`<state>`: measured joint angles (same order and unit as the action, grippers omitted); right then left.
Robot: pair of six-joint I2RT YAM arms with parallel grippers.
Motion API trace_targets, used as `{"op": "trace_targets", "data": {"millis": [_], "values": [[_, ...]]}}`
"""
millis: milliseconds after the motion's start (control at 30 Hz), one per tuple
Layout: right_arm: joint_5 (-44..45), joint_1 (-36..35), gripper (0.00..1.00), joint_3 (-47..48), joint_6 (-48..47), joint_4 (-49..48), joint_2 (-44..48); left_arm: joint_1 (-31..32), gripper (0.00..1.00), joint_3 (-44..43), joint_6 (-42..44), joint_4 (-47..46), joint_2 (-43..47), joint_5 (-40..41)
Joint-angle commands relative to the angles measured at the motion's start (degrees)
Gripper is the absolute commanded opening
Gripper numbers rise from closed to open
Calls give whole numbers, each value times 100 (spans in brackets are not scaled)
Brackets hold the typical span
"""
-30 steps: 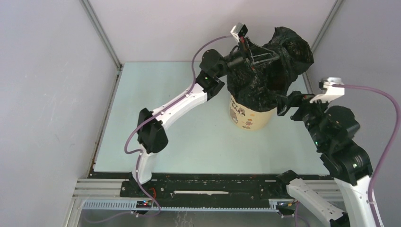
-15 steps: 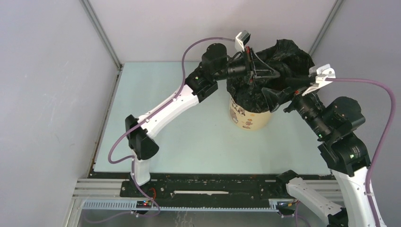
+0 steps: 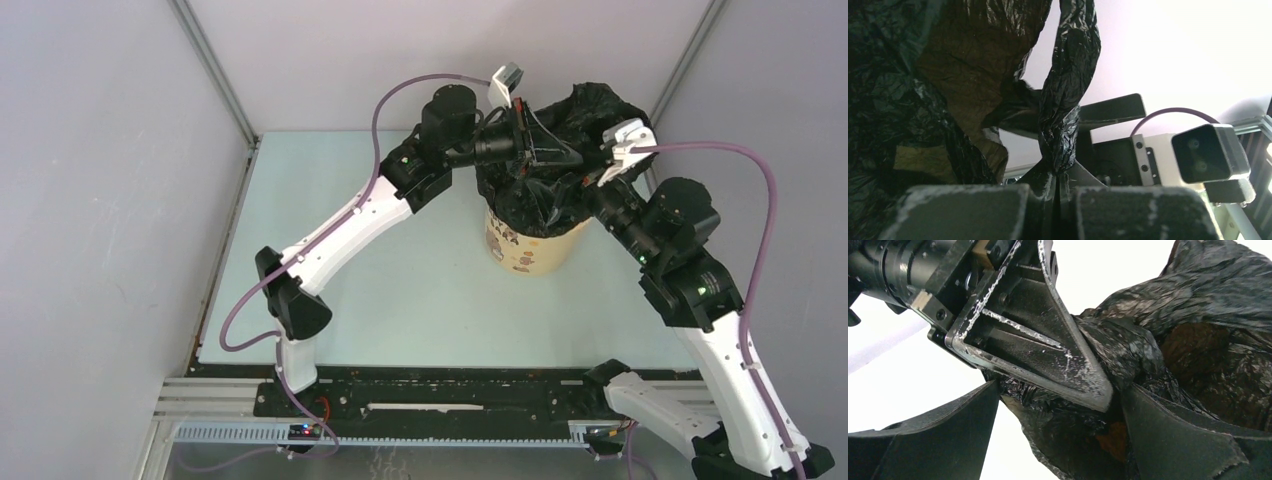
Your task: Put the trash bags into the trash bin
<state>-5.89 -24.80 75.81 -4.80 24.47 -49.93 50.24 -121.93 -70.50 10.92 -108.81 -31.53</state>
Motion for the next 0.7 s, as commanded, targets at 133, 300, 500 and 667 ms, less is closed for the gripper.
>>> {"op": "trace_targets", "data": {"millis": [133,300,500,667], "values": [[1646,-556,94,-451,-118,-820,-146,95,0,-474,-66,-64,181,-14],[2011,-507,42,-453,158,-1062,-192,77,16,-332,120,-33,292,-114],[1813,-416,0,-570,329,-506,18,-218,57,113,841,322,884,-26],[1870,-349,0,-823,431,-118,422,-698,83,745,1864,1079,1633,155]]}}
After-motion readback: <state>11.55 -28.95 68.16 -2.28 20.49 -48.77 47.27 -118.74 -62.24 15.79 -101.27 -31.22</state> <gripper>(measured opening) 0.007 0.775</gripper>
